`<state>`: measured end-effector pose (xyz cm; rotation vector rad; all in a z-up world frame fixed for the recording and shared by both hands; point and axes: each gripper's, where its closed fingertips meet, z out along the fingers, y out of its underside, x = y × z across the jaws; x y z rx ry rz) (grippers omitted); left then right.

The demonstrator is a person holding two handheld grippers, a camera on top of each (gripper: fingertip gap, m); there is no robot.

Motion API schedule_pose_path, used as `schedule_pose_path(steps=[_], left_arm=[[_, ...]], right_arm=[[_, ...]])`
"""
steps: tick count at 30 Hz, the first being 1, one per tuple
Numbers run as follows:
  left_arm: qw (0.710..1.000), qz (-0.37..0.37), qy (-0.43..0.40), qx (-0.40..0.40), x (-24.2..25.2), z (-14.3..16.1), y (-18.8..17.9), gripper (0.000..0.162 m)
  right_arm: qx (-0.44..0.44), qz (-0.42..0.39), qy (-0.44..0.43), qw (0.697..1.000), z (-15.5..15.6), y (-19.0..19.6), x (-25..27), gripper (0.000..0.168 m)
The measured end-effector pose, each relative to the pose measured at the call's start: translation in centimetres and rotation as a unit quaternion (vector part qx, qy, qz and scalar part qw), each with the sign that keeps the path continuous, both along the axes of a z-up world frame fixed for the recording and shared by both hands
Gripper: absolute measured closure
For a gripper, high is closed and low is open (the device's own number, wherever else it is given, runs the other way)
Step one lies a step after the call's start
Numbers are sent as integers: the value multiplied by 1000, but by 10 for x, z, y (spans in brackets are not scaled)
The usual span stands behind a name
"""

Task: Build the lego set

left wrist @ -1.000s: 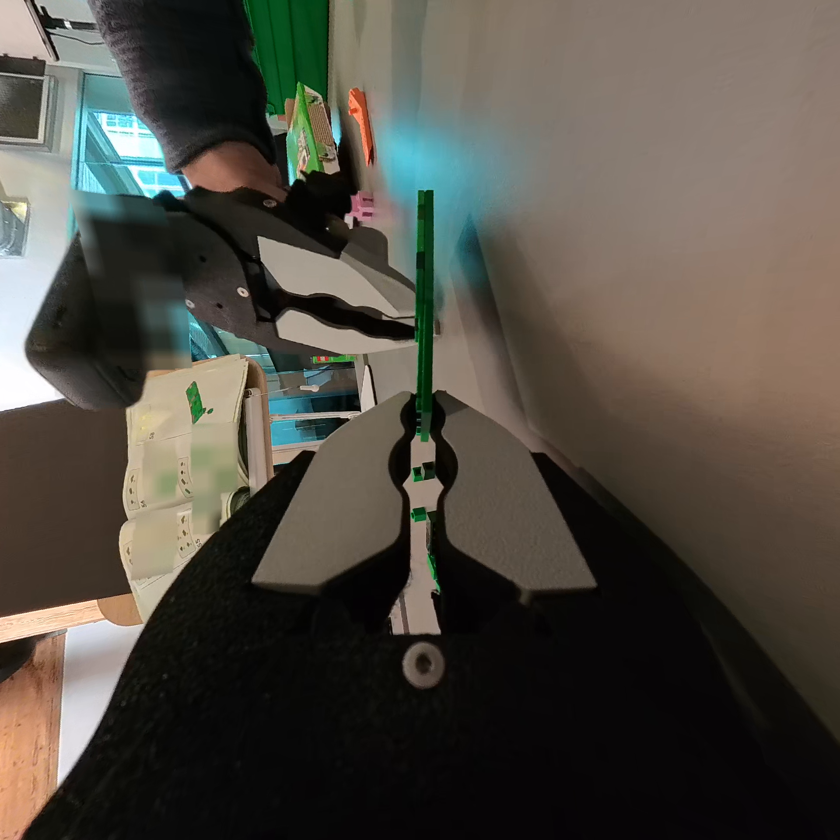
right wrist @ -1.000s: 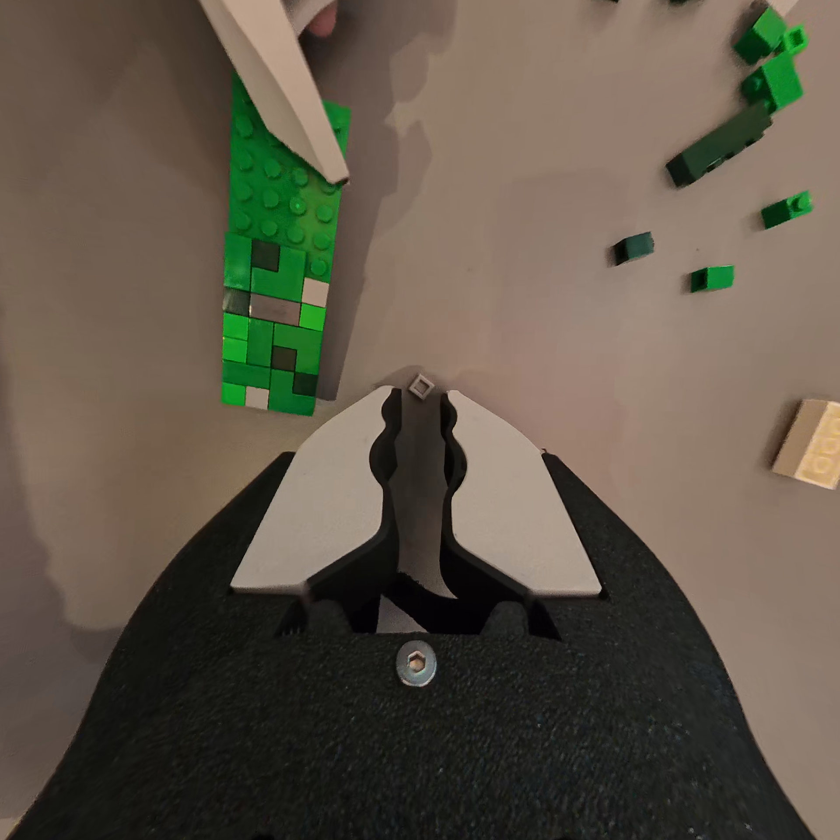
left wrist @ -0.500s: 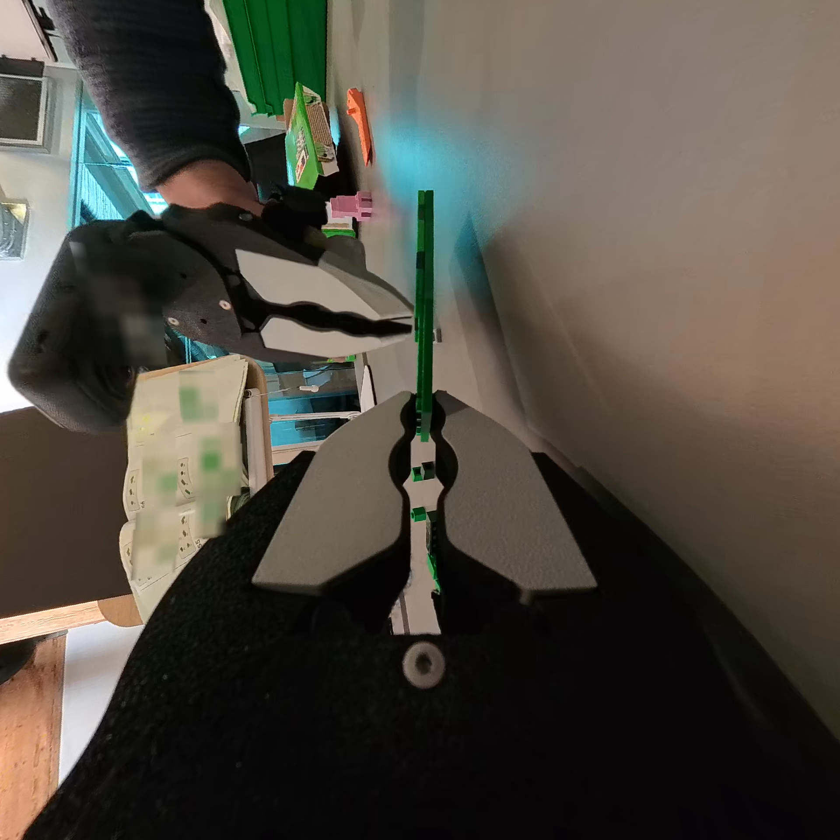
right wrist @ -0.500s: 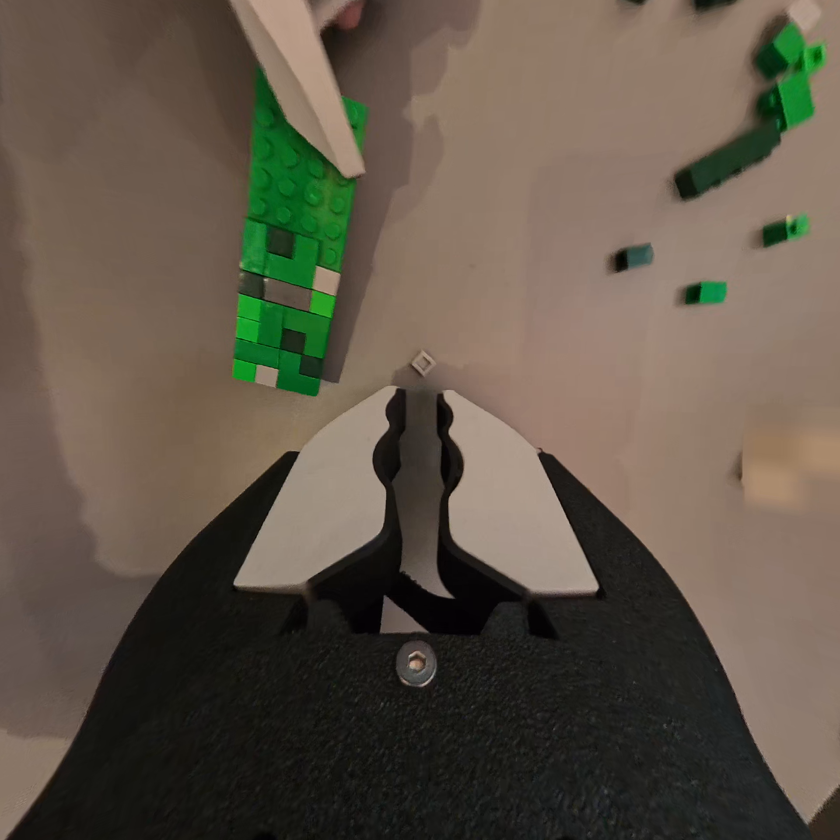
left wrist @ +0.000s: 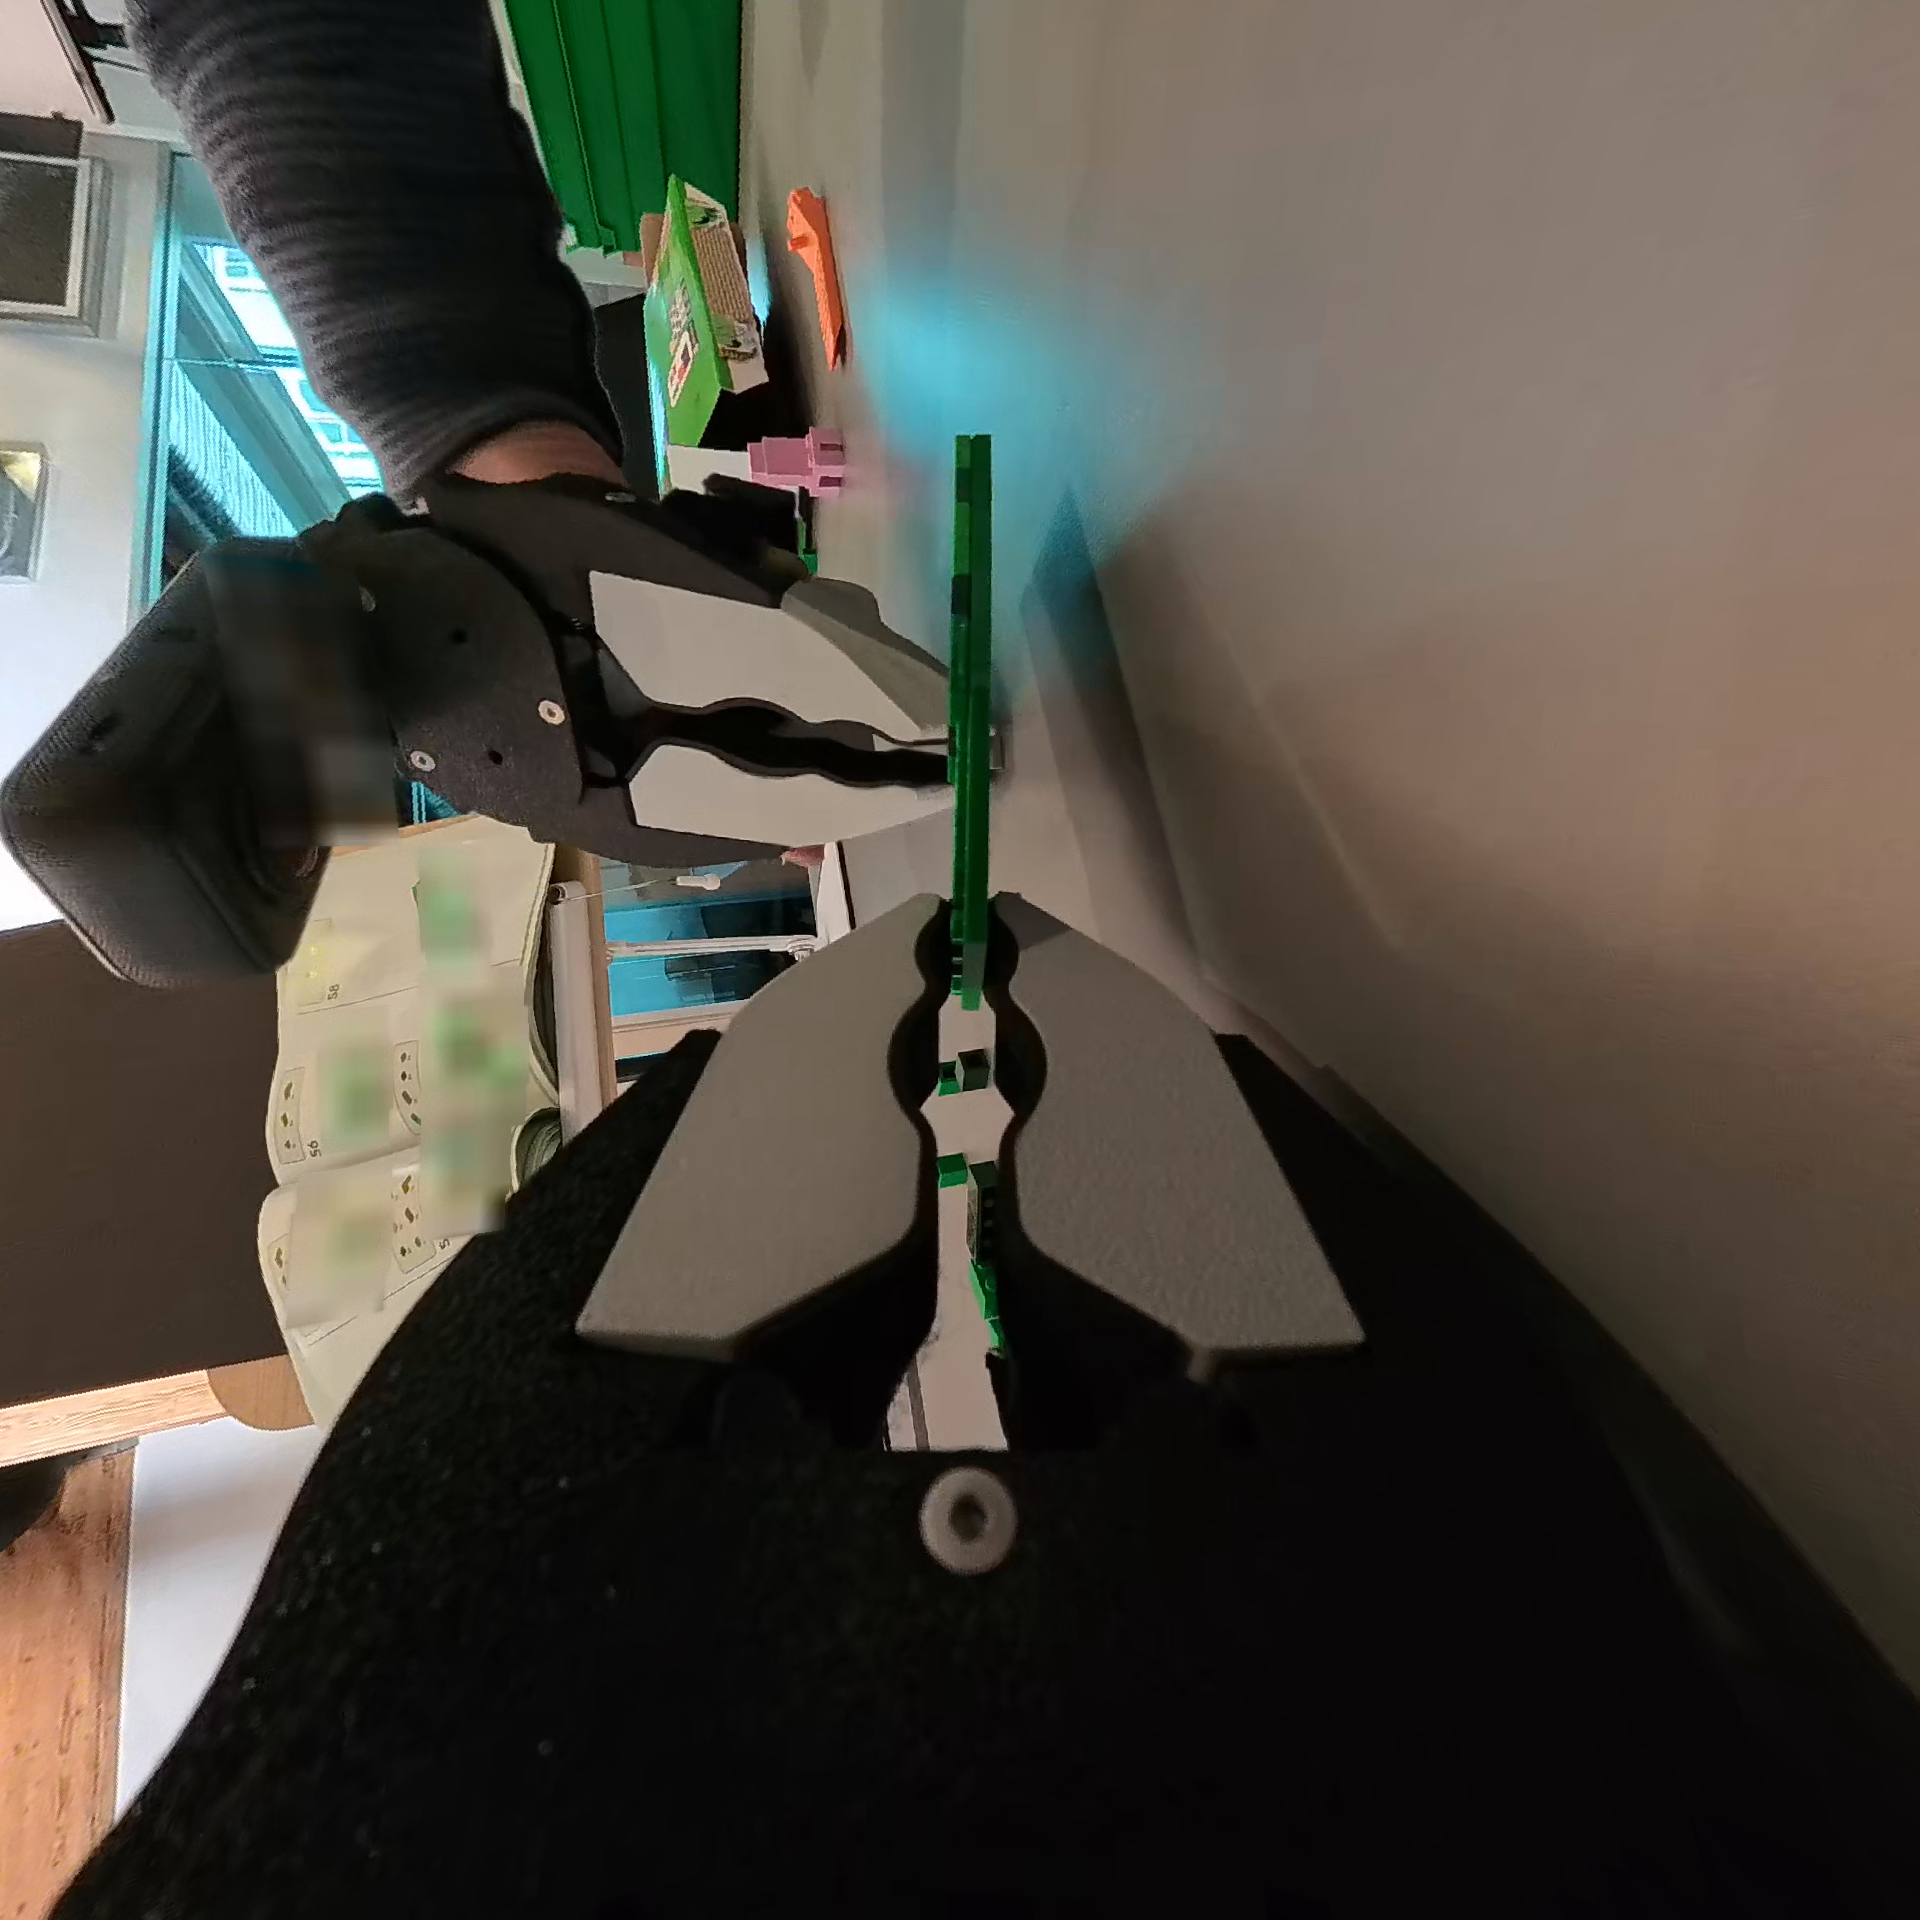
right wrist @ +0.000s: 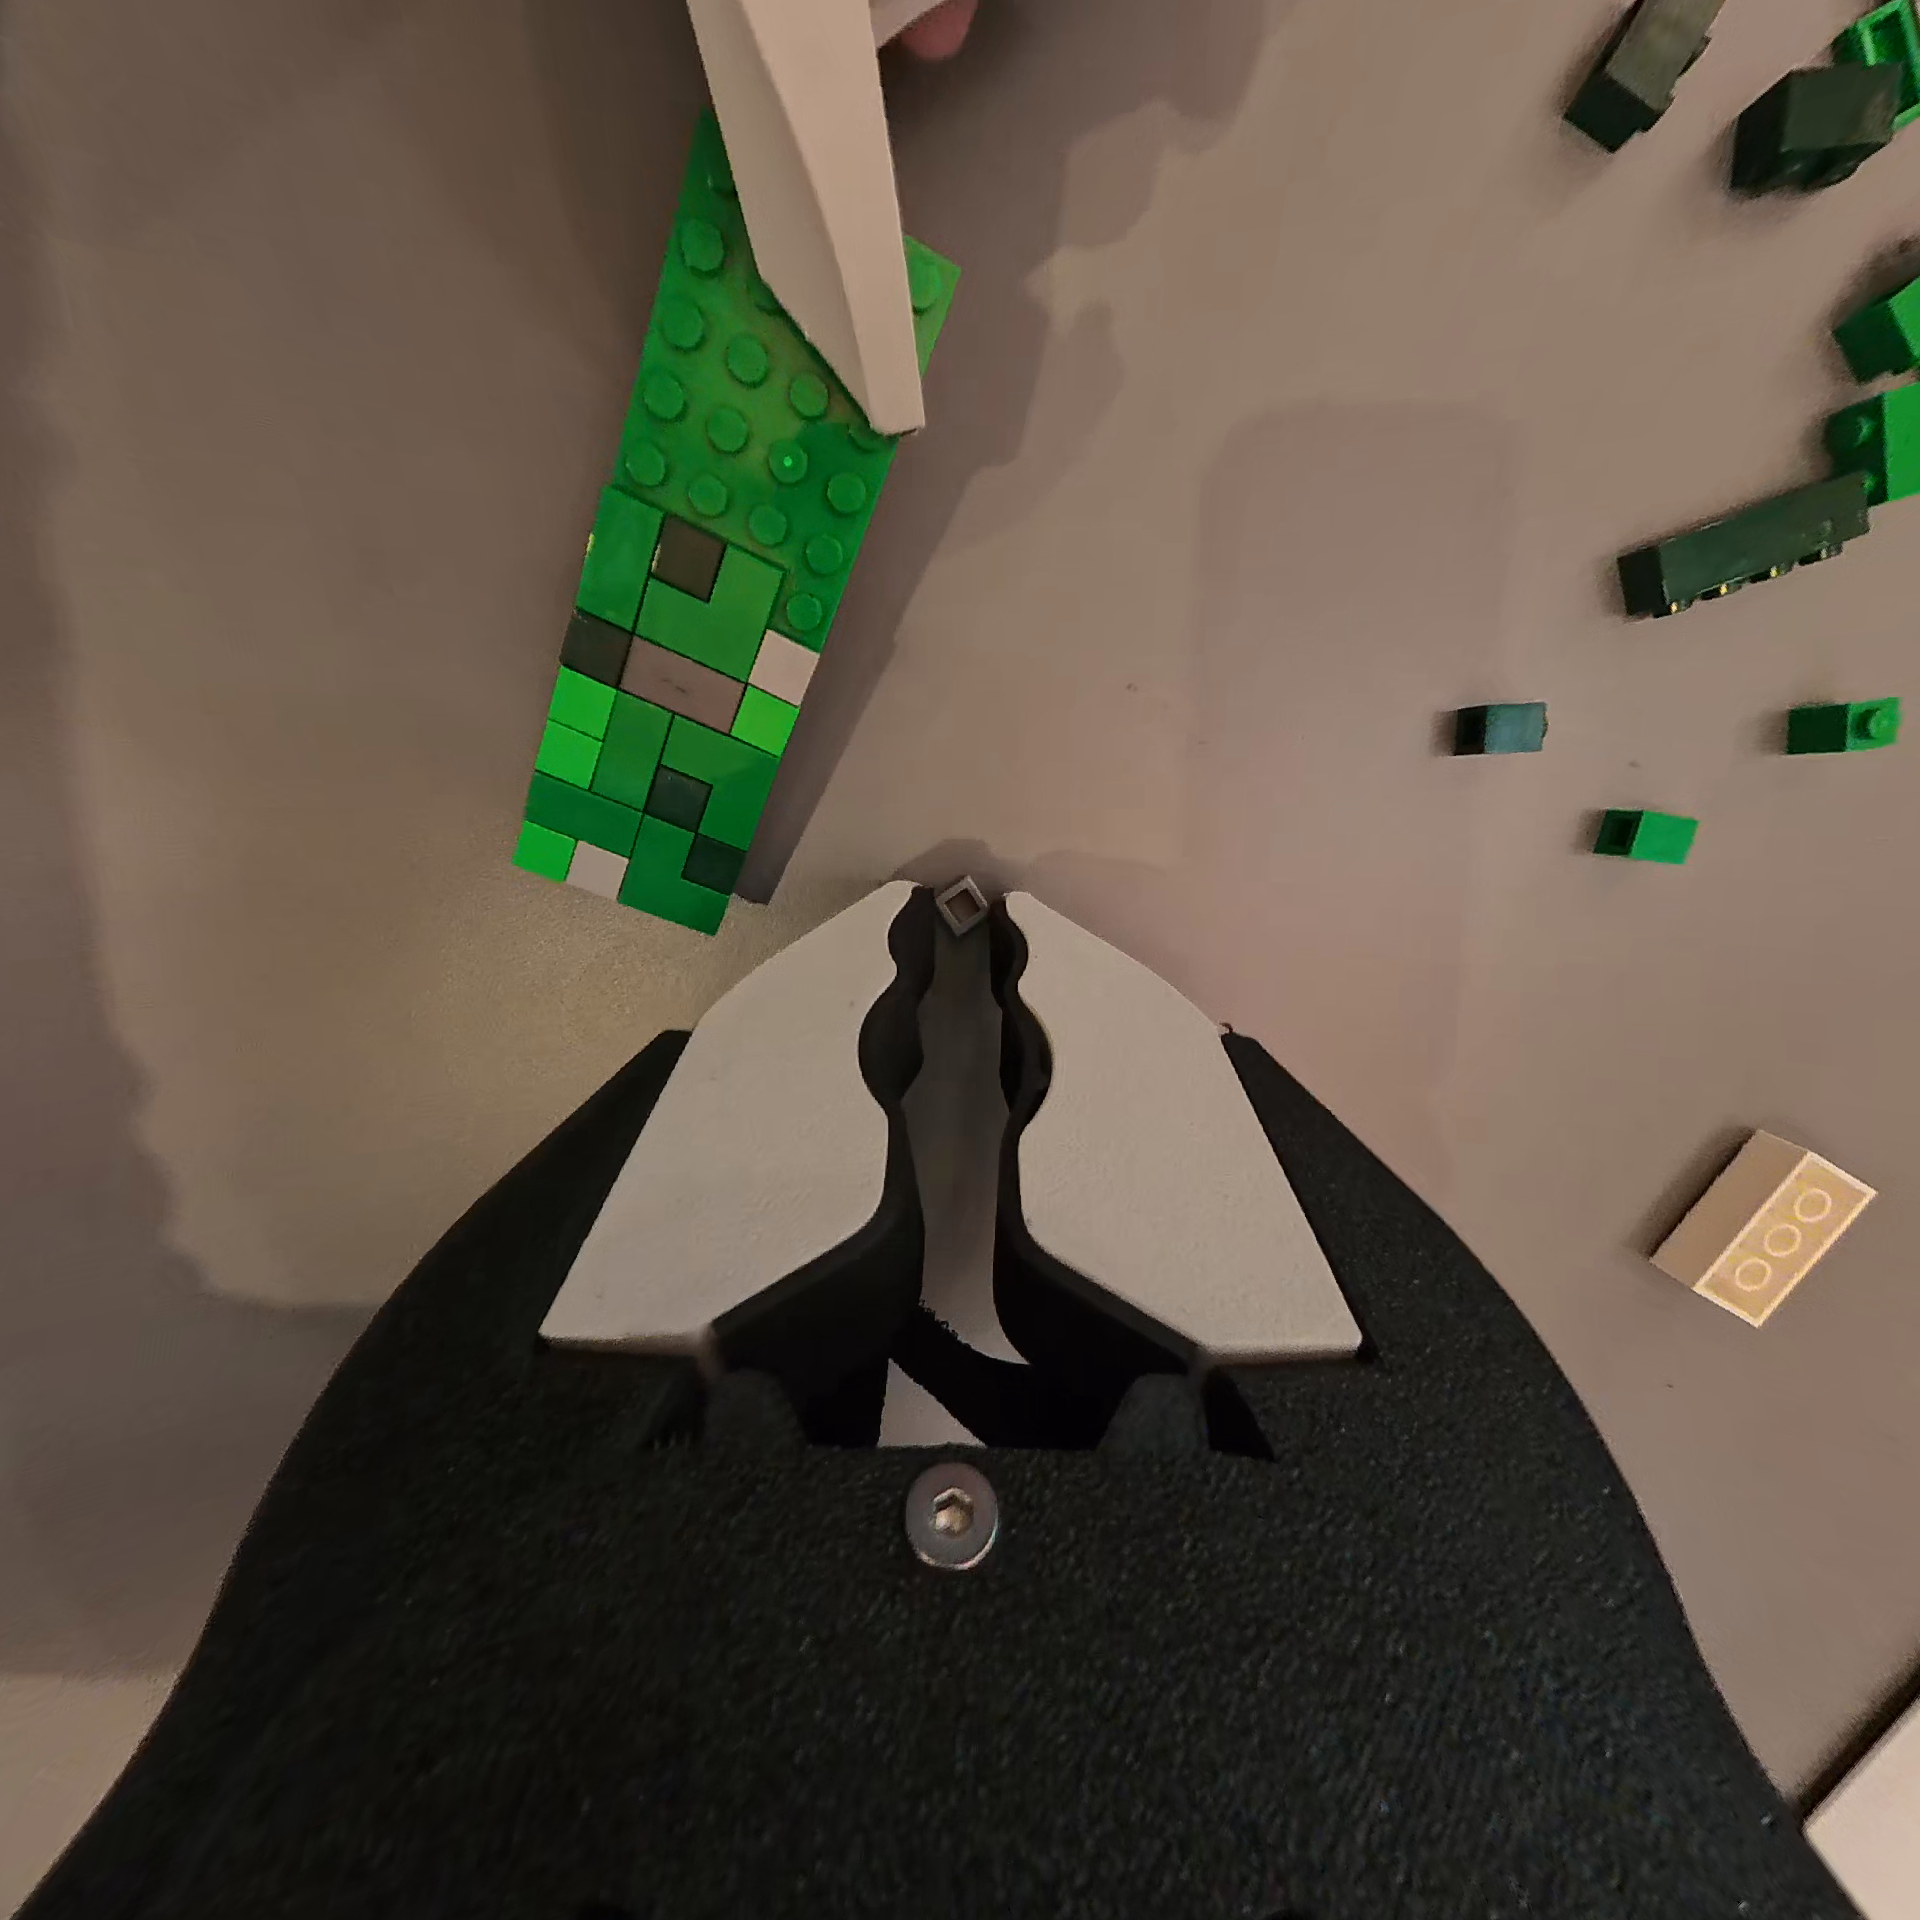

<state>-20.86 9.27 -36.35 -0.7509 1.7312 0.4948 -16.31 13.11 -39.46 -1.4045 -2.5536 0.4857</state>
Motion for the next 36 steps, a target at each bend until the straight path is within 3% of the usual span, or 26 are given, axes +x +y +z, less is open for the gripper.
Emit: schedule_pose_path(steps=[13, 17, 20, 24, 26, 27, 31, 34, 36], left_arm=[[1000, 0, 0, -1, 0, 0, 0, 157], [1000, -1, 0, 0, 1, 0, -1, 157], [1000, -1, 0, 1, 1, 1, -1, 157], [1000, -3, 2, 3, 1, 0, -1, 158], [1000, -3, 2, 3, 1, 0, -2, 158], [1000, -3, 3, 3, 2, 0, -2, 158], [1000, -4, 4, 3, 2, 0, -2, 158], [1000, -5, 4, 2, 2, 0, -3, 158], [1000, -5, 4, 1, 2, 0, -3, 158]], right_arm=[[-19, -29, -34, 999, 1, 5, 11, 160], [-18, -61, -137, 989, 2, 14, 37, 160], [20, -93, -298, 950, 5, 25, 78, 159], [84, -143, -523, 836, 13, 33, 138, 159], [93, -146, -579, 796, 13, 33, 152, 159], [89, -143, -588, 791, 11, 32, 153, 159], [102, -123, -555, 817, 5, 36, 137, 153], [107, -132, -437, 884, 4, 41, 101, 136], [102, -162, -330, 924, 11, 45, 77, 135]])
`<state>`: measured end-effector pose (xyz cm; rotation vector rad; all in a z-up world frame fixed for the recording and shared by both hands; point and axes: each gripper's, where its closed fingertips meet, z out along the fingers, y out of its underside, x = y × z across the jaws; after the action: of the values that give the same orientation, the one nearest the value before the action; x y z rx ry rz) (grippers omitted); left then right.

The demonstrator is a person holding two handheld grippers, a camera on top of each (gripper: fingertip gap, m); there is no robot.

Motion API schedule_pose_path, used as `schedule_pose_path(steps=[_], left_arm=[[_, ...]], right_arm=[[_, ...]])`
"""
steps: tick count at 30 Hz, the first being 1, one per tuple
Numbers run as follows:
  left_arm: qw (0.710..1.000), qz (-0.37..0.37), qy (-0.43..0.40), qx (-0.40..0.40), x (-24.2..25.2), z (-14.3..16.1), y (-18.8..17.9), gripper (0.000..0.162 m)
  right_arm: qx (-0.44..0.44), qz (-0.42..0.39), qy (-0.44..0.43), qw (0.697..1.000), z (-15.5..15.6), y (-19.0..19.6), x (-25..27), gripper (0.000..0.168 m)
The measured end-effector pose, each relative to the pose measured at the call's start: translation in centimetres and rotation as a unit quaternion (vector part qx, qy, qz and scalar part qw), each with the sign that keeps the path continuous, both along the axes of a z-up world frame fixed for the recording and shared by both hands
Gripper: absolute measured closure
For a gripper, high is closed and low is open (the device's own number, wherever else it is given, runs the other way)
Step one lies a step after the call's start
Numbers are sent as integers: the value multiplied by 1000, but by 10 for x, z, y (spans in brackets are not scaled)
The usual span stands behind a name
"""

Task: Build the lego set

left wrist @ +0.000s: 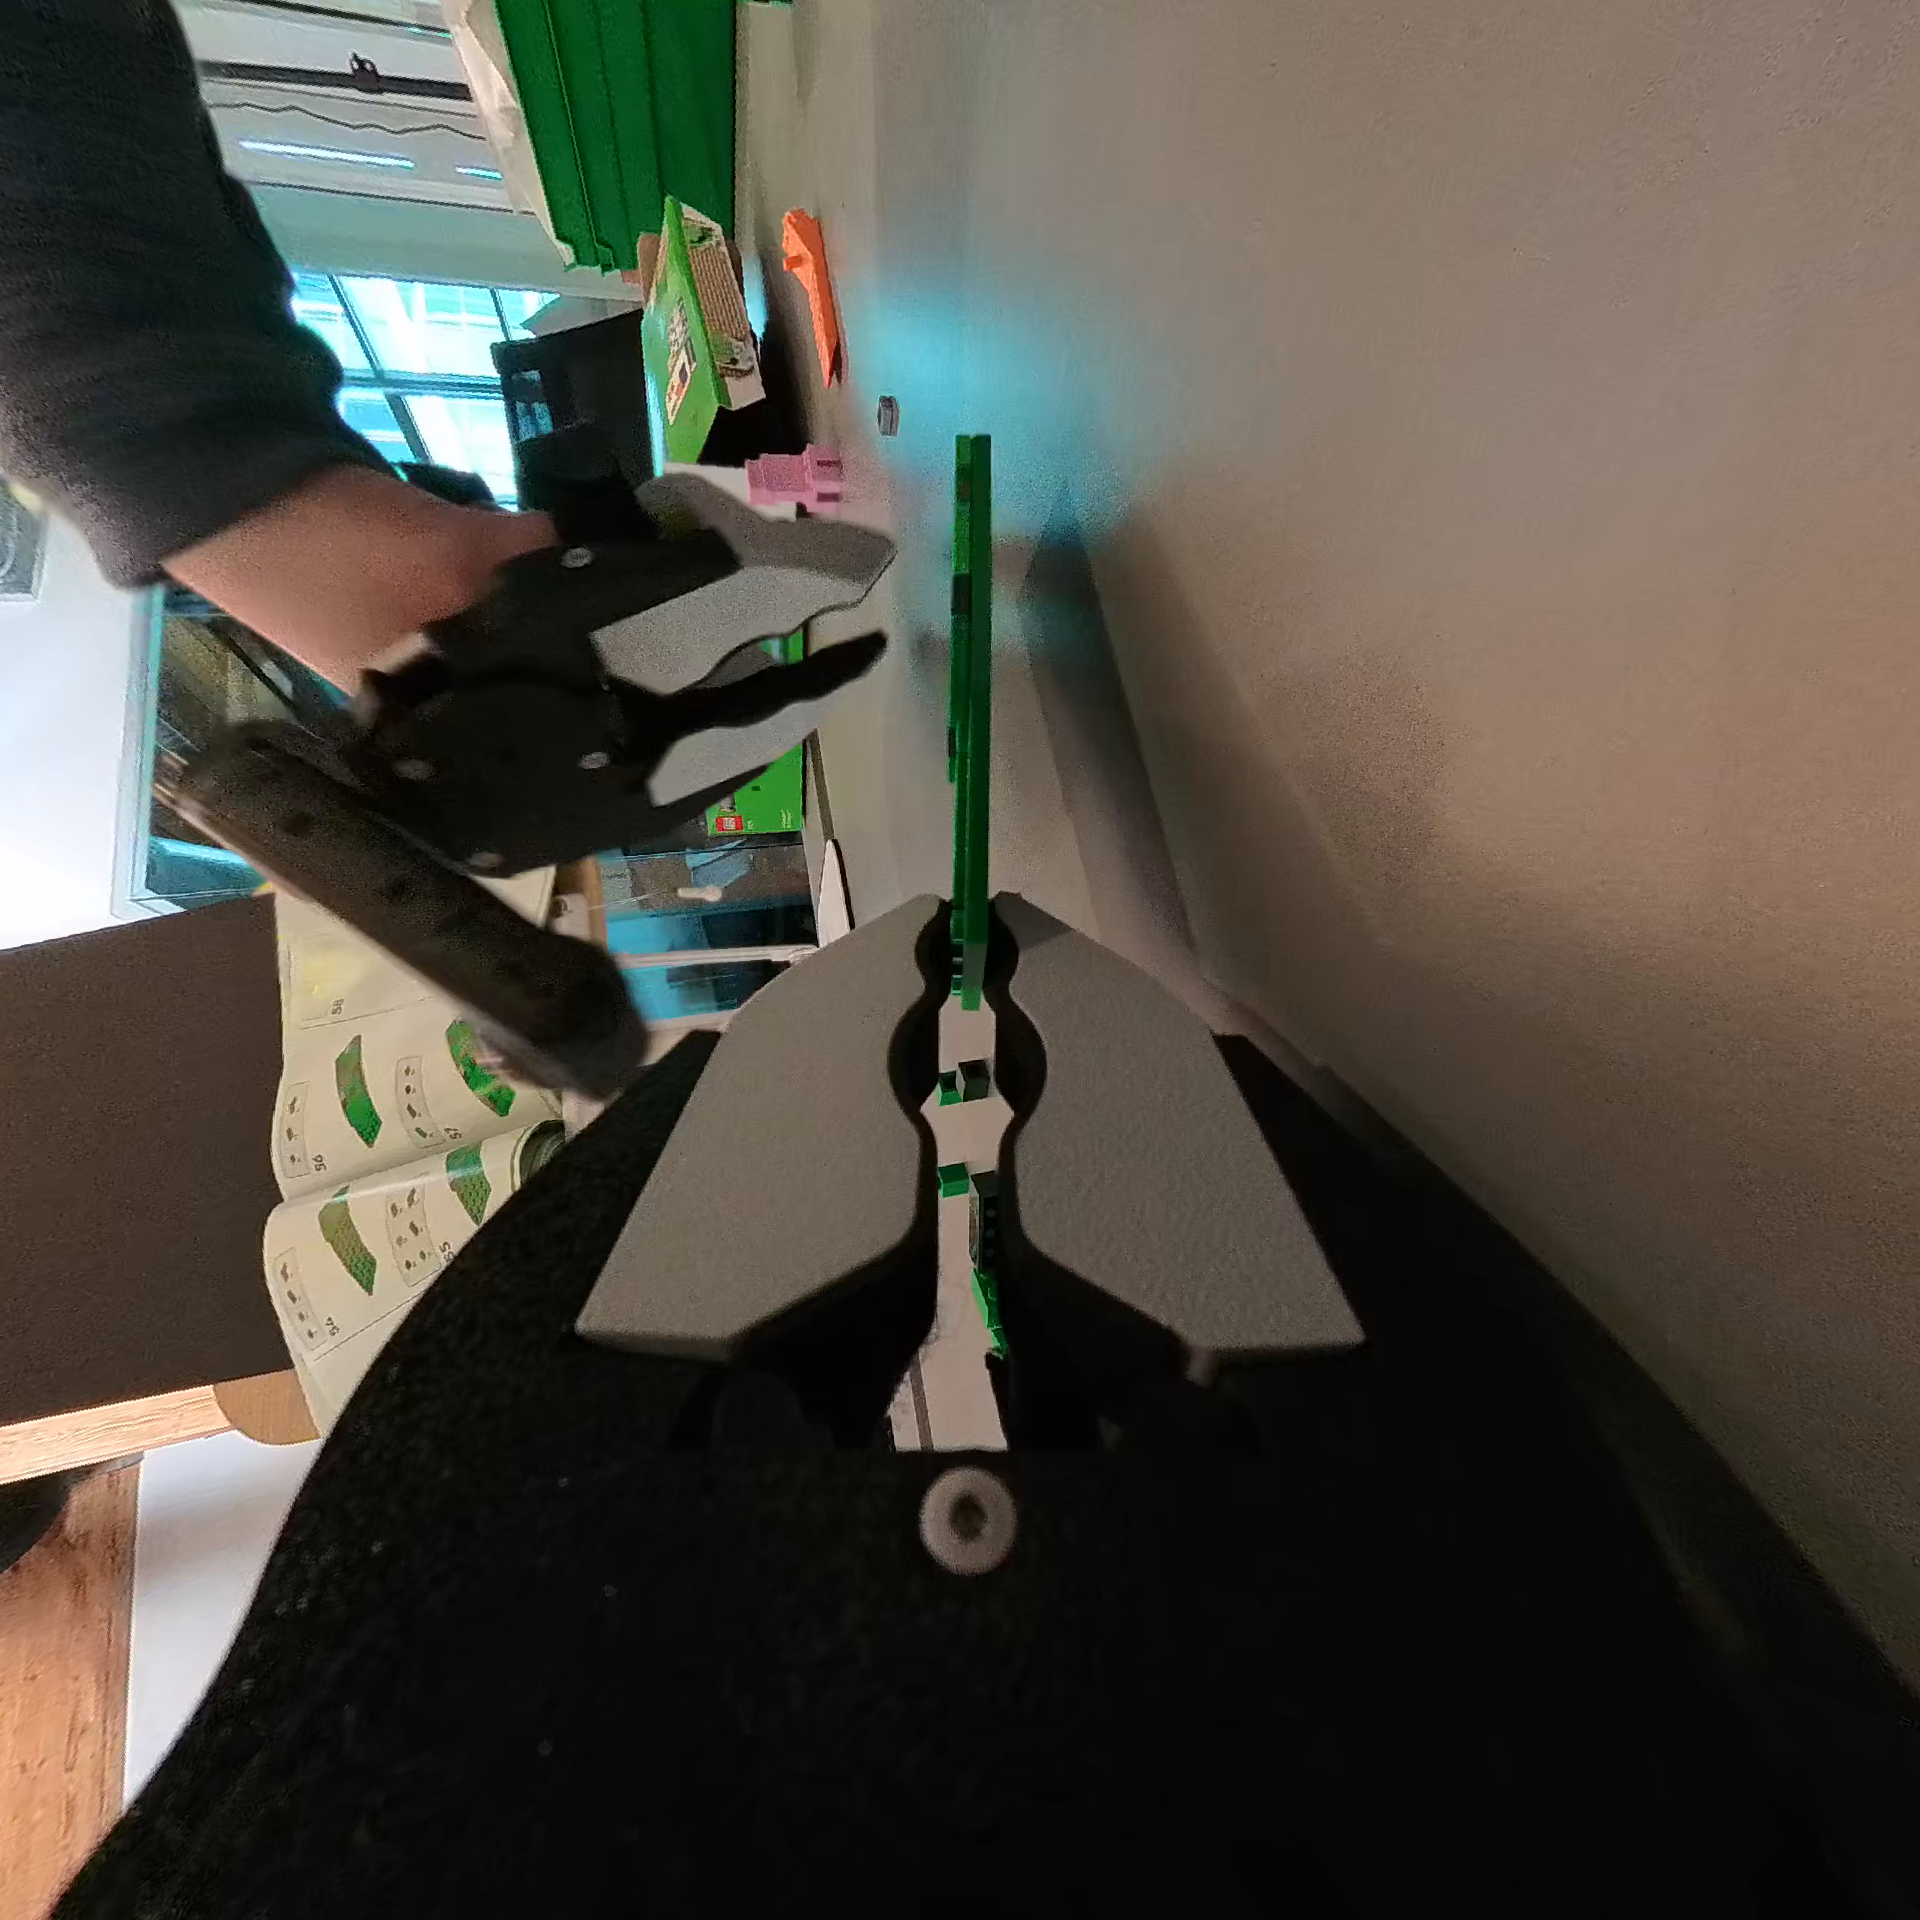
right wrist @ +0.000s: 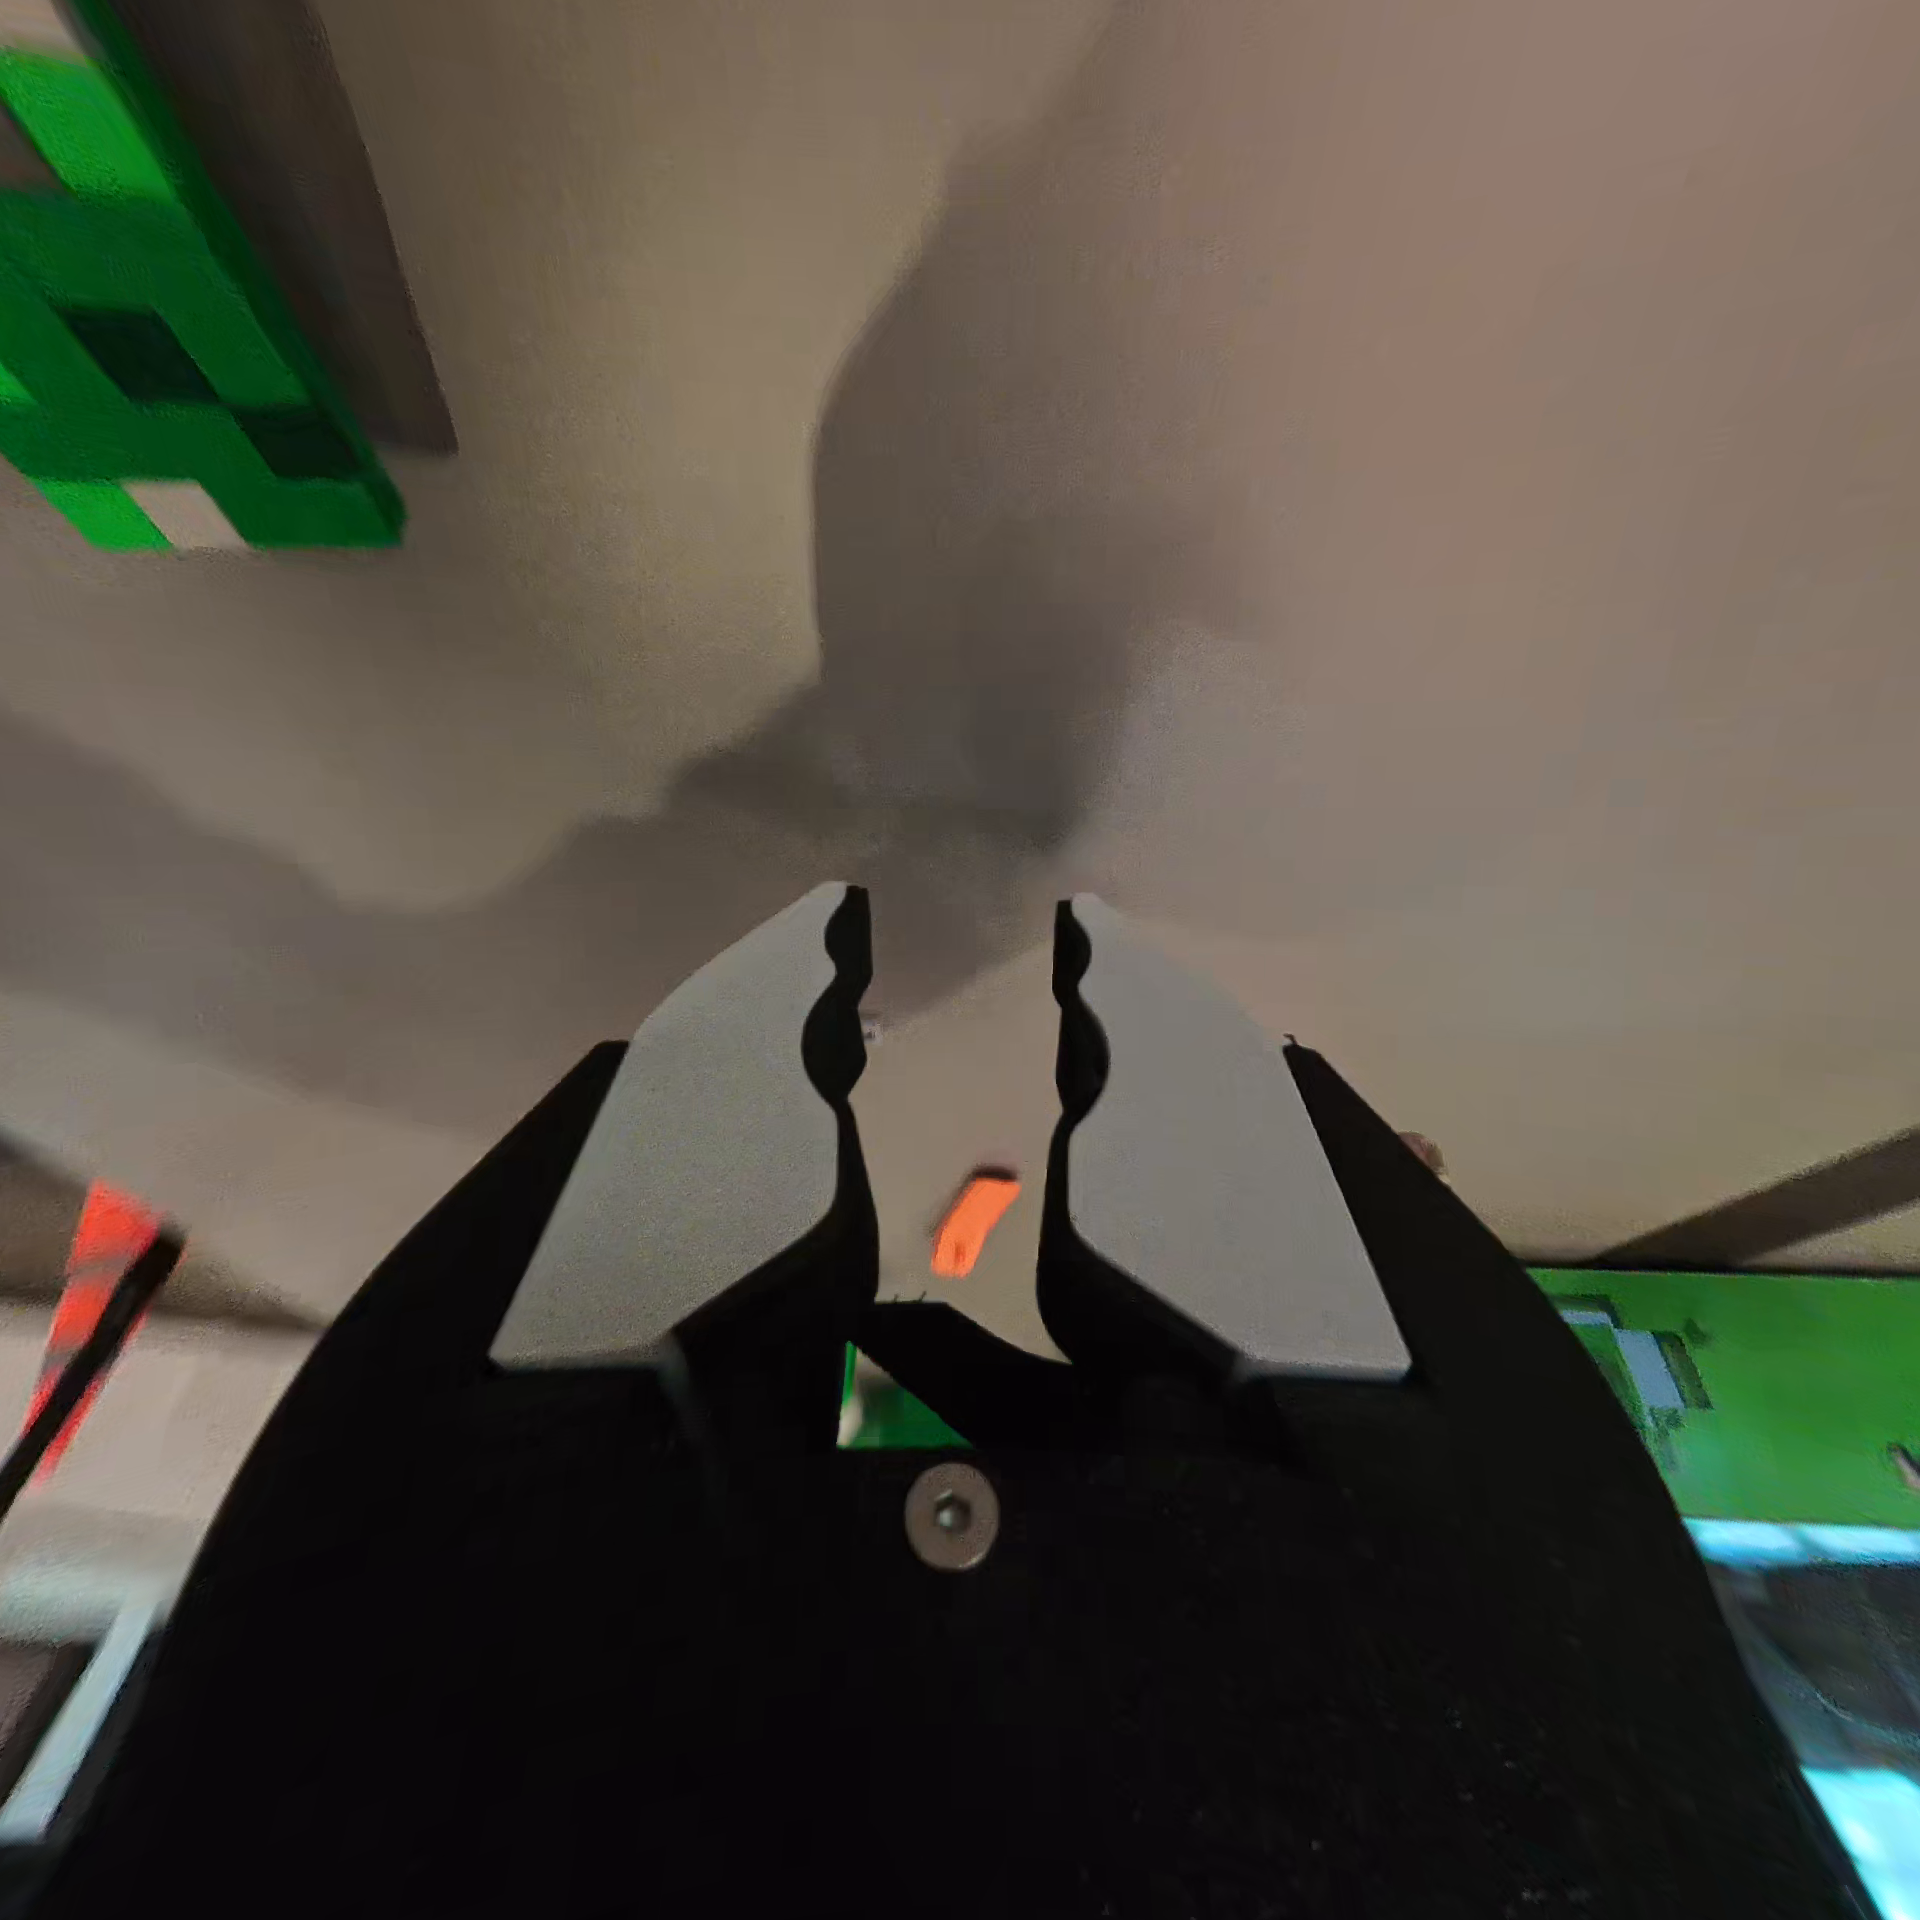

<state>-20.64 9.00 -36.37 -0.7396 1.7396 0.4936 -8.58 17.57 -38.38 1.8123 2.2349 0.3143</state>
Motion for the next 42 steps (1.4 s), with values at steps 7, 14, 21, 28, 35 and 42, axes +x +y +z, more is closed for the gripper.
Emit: schedule_pose_path(steps=[7, 14, 21, 28, 35, 42], left_arm=[[1000, -2, 1, 7, 1, 2, -1, 157], [1000, -4, -4, 4, 2, 2, -2, 158], [1000, -1, -8, -6, 1, 1, 1, 158], [1000, 1, -7, -11, 1, 0, 1, 157], [1000, 2, -8, -11, 0, 0, 2, 157], [1000, -1, -16, -1, 5, 4, -1, 158]], right_arm=[[198, -315, 449, 813, 39, 22, 11, 147], [255, -481, 487, 683, -2, -9, 74, 154], [238, -493, 484, 682, -6, -7, 62, 146], [244, -472, 432, 729, -9, -10, 58, 160], [220, -374, 393, 811, -9, -18, 54, 161], [1, -177, 423, 888, 16, -75, 13, 161]])
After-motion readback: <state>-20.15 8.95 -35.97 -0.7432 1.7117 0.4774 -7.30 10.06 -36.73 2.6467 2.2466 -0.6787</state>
